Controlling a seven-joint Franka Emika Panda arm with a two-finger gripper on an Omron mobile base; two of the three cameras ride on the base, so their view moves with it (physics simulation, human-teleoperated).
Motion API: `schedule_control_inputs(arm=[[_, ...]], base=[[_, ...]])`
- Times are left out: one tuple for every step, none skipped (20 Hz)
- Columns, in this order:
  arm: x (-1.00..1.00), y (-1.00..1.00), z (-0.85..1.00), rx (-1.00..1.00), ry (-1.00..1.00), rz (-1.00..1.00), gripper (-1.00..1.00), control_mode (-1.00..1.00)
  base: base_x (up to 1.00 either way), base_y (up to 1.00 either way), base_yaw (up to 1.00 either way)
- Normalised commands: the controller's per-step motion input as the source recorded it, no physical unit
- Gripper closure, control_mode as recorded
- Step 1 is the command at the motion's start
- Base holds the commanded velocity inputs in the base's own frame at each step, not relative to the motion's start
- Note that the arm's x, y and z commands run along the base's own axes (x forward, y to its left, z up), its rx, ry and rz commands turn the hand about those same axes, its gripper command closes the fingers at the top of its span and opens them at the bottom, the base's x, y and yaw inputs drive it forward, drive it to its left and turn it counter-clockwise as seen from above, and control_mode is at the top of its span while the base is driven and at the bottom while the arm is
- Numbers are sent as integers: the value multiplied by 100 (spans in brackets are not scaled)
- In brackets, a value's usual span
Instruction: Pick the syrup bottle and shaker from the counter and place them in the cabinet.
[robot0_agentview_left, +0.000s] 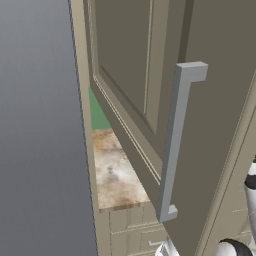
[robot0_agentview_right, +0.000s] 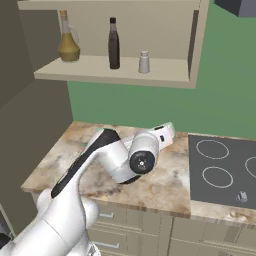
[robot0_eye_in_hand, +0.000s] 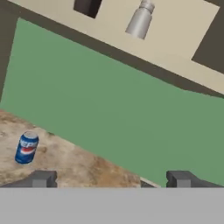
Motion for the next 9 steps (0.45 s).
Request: schedule_control_inputs(arm=[[-69,-12,-45,-15,-24,0,-100,-100],[-64,-14,-33,-11,-26,0,-100,-100],[-68,-8,-24,-8,-30,0,-100,-100],[-75,0,-7,-8,-34,0,-100,-100],[-75,1,-3,-9,-32,0,-100,-100],[-73,8,0,-9,-31,0,-100,-100],[-80,3,0,-7,-37,0,-100,-100],[-79,9,1,-9,-40,0,-100,-100],[-75,12,7,-10,-40,1,-100,-100]], base=[[0,0,0],[0,0,0],[0,0,0],[0,0,0],[0,0,0],[0,0,0],[0,0,0],[0,0,0],[0,0,0]])
